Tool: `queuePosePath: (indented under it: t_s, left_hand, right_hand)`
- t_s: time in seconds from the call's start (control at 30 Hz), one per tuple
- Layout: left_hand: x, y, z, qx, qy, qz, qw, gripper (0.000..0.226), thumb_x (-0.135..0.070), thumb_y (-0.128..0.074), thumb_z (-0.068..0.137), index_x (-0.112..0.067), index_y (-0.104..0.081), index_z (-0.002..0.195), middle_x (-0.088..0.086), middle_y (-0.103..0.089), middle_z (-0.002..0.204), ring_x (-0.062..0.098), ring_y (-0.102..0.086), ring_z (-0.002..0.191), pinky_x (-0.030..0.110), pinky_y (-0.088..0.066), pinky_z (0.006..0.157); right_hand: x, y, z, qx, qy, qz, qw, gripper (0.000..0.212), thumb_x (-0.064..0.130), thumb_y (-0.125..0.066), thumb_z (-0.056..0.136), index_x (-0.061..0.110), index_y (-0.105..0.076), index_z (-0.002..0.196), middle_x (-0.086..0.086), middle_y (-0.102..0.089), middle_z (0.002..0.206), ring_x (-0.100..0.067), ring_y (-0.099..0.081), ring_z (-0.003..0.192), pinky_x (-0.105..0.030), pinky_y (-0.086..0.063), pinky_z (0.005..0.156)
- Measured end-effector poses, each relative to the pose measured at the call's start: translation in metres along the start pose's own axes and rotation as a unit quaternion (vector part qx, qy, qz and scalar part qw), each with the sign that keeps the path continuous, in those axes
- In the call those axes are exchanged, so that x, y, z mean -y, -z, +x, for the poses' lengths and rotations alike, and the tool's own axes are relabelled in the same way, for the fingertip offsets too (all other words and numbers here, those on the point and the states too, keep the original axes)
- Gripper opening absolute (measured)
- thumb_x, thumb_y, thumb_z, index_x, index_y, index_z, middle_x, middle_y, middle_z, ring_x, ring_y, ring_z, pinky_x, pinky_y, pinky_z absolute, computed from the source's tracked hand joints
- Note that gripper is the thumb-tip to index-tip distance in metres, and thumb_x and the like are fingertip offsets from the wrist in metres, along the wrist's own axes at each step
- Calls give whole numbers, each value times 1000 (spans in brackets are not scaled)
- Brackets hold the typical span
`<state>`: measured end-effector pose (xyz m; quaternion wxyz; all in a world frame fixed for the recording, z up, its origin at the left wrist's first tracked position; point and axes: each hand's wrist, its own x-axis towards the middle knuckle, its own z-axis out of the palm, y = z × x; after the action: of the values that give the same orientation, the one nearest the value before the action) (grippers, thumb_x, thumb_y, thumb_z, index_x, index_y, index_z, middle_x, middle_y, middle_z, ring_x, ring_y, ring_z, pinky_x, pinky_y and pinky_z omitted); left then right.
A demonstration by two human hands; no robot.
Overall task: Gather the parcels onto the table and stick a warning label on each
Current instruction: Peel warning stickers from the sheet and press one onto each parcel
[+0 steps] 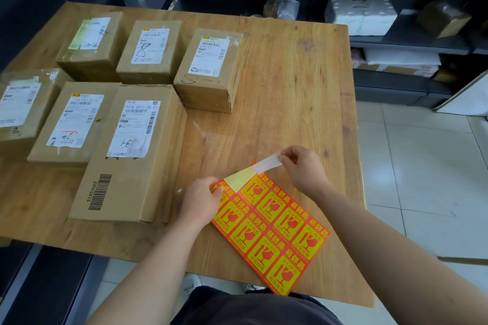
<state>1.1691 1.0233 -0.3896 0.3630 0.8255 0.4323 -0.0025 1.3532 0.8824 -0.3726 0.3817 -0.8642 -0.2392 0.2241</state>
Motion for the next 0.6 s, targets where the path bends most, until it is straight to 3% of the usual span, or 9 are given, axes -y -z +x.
queuePosePath:
  t_s: [0.13, 0.33, 0.43, 0.5, 0.6]
  left_hand:
    - [-2, 1, 5, -23, 8, 22, 999, 20, -23, -56, 93, -15, -69, 106, -2, -70, 97, 9, -57, 78, 17, -38, 60]
    - [-2, 6, 13, -61, 41, 61, 995, 19, -15, -56, 91, -9, -70, 102, 9, -70, 101, 27, -63, 93, 30, -45, 74]
    - [1, 11, 17, -85, 60, 59, 993, 16, -9, -54, 90, -6, -69, 96, 13, -70, 99, 32, -63, 93, 31, -44, 74]
    - [-6, 8, 20, -80, 57, 53, 994, 20, -9, -52, 91, -6, -64, 107, 14, -67, 106, 33, -61, 101, 33, -44, 78]
    - [-25, 2, 16, -93, 38, 96, 990, 46, -18, -54, 91, -13, -43, 136, 13, -57, 127, 33, -52, 116, 42, -42, 93]
  right_hand:
    - [2, 10, 3, -9, -1, 13, 1000, 9, 18, -55, 93, 16, -63, 89, 7, -60, 76, -8, -56, 68, -18, -42, 56]
    - [-1, 23, 3, -37, 12, 17, 999, 10, 17, -55, 93, 15, -63, 87, 6, -60, 75, -10, -55, 68, -19, -41, 56]
    - [-4, 36, 7, -56, 12, 3, 998, 11, 21, -55, 93, 19, -62, 85, 6, -61, 75, -8, -56, 68, -20, -42, 55]
    - [-3, 39, 9, -59, 14, 4, 998, 9, 21, -56, 93, 21, -62, 85, 8, -62, 77, -6, -57, 71, -18, -43, 58]
    - [5, 32, 5, -62, 22, 15, 998, 7, 24, -58, 92, 21, -64, 90, 9, -64, 82, -5, -59, 79, -25, -51, 70]
